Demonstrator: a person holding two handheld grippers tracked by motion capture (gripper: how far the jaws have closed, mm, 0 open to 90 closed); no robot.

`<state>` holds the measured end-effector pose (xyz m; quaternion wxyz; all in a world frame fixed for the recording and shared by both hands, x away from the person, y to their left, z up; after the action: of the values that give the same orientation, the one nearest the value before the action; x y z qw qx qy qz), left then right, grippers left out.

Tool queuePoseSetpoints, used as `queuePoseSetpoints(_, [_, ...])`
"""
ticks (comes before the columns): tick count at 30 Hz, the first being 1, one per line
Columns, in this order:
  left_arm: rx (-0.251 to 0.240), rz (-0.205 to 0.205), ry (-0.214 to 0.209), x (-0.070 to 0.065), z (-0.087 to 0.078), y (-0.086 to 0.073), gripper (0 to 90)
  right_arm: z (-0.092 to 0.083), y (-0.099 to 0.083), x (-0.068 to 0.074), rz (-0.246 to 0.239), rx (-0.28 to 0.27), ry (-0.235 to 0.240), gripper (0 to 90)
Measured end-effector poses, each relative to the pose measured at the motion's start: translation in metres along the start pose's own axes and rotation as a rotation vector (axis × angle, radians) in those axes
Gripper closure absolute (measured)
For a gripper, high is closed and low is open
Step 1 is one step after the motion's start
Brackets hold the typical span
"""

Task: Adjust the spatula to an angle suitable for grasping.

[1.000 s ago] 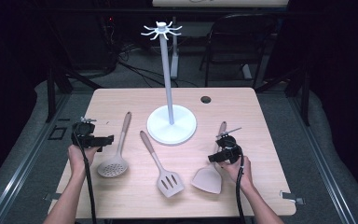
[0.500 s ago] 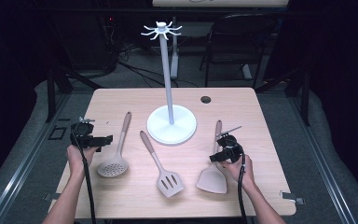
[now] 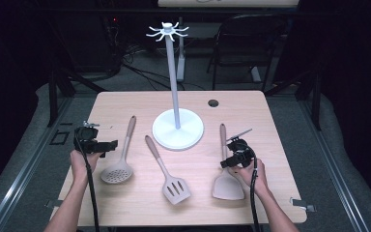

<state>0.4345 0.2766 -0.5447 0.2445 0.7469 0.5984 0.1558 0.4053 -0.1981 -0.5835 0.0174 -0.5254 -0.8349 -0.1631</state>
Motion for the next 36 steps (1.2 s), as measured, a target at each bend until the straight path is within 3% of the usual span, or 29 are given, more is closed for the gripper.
queuePoseSetpoints(3, [0.002,0.003,-0.002,-0.001,0.0,0.0,1.9,-0.002,-0.001,-0.001,-0.013,0.017,-0.012,66.8])
queuePoseSetpoints(5, [0.005,0.007,-0.004,-0.002,0.0,0.0,1.9,0.0,-0.001,0.0,-0.001,-0.005,-0.004,67.6])
queuePoseSetpoints(7, [0.001,0.009,0.0,-0.003,0.0,0.0,1.9,-0.002,-0.001,-0.002,-0.011,0.02,-0.034,68.1])
queuePoseSetpoints(22, [0.005,0.022,0.0,-0.002,-0.001,0.001,2.1,-0.008,-0.005,-0.005,-0.016,0.077,-0.088,71.2])
queuePoseSetpoints(23, [0.0,0.029,0.007,-0.003,-0.001,0.001,2.1,-0.01,-0.005,-0.006,-0.025,0.088,-0.113,71.3])
queuePoseSetpoints(27, [0.0,0.034,0.007,-0.003,-0.003,0.001,2.1,-0.008,-0.005,-0.005,-0.035,0.084,-0.103,72.1])
queuePoseSetpoints(32, [0.003,0.035,0.003,-0.003,-0.002,0.001,2.1,-0.012,-0.011,-0.006,-0.036,0.143,-0.113,74.9])
queuePoseSetpoints(36, [0.008,0.035,0.001,-0.003,-0.002,0.001,2.1,-0.012,-0.012,-0.006,-0.041,0.142,-0.108,74.4])
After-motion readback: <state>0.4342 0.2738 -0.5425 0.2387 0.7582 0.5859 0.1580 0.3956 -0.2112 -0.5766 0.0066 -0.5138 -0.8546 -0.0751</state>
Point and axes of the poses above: each handheld gripper's, and its own axes: z roughly forward along the jaws, y roughly out of its top, x roughly to its left, the point moved 4 cm from there along z, roughly forward along the jaws, and after that the axes turned 7 degrees about x, right-handed, at the moved point
